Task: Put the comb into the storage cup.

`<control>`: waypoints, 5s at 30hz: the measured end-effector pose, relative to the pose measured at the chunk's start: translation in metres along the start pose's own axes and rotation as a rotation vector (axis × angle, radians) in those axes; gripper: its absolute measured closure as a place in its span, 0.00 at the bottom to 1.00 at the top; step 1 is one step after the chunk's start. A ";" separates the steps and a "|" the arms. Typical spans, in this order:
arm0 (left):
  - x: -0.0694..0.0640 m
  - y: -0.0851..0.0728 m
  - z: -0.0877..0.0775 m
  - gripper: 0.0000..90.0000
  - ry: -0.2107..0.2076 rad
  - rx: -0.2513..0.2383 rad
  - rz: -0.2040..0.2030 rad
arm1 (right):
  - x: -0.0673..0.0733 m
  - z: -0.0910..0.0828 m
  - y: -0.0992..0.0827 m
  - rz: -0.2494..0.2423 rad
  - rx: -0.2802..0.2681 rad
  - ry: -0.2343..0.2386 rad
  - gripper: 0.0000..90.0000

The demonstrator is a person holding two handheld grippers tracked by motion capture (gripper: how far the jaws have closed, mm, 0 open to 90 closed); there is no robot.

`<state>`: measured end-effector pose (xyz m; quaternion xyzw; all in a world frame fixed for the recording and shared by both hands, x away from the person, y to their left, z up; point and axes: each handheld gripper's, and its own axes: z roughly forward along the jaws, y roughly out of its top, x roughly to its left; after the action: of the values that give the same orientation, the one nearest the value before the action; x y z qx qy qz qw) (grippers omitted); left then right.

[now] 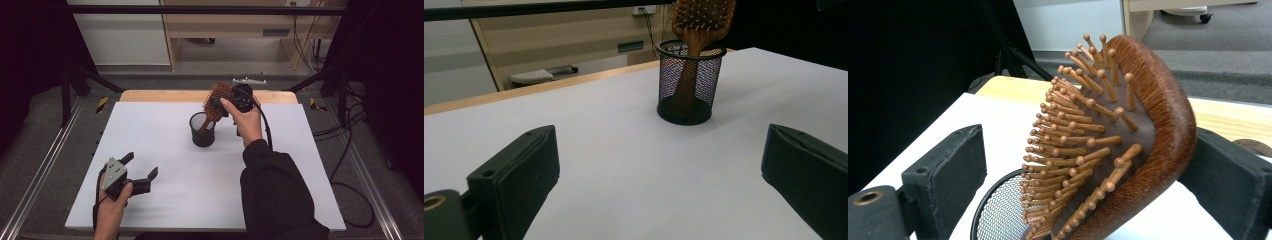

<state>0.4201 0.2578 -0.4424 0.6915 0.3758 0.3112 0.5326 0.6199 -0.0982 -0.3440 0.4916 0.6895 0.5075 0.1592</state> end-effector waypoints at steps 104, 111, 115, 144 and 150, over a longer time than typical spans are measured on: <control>0.015 -0.002 -0.014 0.03 0.072 -0.067 -0.088 | -0.027 -0.136 -0.019 -0.166 -0.364 -0.170 0.04; 0.016 -0.001 -0.017 0.03 0.071 -0.082 -0.098 | -0.034 -0.152 -0.026 -0.160 -0.382 -0.177 0.04; 0.016 -0.001 -0.017 0.03 0.069 -0.082 -0.098 | -0.034 -0.156 -0.027 -0.161 -0.381 -0.176 0.03; 0.021 0.000 -0.024 0.02 0.078 -0.105 -0.102 | -0.047 -0.180 -0.025 -0.161 -0.412 -0.191 0.02; 0.022 0.000 -0.025 0.02 0.076 -0.111 -0.105 | -0.053 -0.186 -0.028 -0.155 -0.415 -0.200 0.02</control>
<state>0.4107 0.2886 -0.4356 0.6281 0.4138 0.3292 0.5709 0.4965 -0.2445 -0.3018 0.4415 0.5869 0.5736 0.3628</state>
